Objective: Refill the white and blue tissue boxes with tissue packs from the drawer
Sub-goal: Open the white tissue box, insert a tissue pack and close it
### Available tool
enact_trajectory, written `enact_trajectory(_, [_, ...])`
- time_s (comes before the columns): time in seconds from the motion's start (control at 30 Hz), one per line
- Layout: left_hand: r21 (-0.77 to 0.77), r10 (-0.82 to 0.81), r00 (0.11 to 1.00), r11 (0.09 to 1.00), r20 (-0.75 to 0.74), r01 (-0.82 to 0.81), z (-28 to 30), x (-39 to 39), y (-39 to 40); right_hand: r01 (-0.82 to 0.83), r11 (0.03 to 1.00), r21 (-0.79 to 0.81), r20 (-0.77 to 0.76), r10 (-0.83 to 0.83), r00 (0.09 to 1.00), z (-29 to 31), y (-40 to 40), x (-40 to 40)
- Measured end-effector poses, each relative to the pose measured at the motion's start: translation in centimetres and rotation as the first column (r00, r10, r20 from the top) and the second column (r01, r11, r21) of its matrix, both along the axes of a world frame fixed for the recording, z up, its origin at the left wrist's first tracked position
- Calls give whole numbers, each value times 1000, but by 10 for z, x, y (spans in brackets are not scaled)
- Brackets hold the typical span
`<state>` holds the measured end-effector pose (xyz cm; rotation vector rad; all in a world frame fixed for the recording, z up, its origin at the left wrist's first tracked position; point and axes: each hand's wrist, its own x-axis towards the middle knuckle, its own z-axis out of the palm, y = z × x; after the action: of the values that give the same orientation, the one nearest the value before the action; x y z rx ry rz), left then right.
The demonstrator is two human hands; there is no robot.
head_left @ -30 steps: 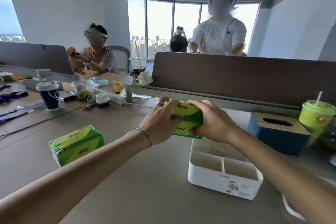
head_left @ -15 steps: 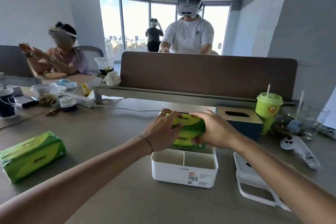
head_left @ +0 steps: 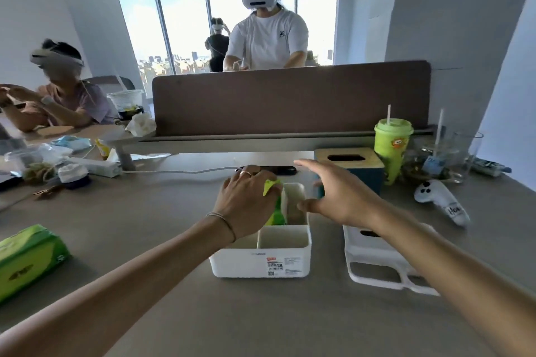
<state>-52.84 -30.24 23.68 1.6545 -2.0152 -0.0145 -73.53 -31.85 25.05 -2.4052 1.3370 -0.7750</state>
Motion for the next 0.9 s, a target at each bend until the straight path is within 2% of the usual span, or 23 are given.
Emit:
enact_trajectory(0.1, [-27, -103, 994, 994, -43, 102, -2, -45, -3, 99, 995, -9, 0, -99, 995, 0, 8, -44])
enact_trajectory(0.2, [-13, -192, 981, 981, 2, 192, -11, -88, -4, 188, 982, 12, -17, -188, 982, -8, 16, -87])
enact_trajectory(0.3, [54, -271, 962, 962, 40, 269, -26, -120, -7, 270, 961, 56, -35, -269, 963, -22, 24, -123])
enact_trajectory(0.43, [204, -363, 932, 912, -1, 355, -49, -144, -10, 320, 938, 131, -41, -317, 947, -40, 30, -155])
enact_trajectory(0.63, [311, -384, 923, 882, 33, 356, -78, -158, -16, 330, 925, 190, -73, -322, 944, -55, 37, -175])
enact_trajectory(0.73, [297, -385, 923, 884, 27, 360, -81, -162, -18, 317, 927, 198, -87, -306, 948, -59, 40, -180])
enact_trajectory(0.9, [192, -410, 912, 897, 16, 399, -69, -160, -19, 309, 936, 166, -106, -295, 950, -59, 41, -175])
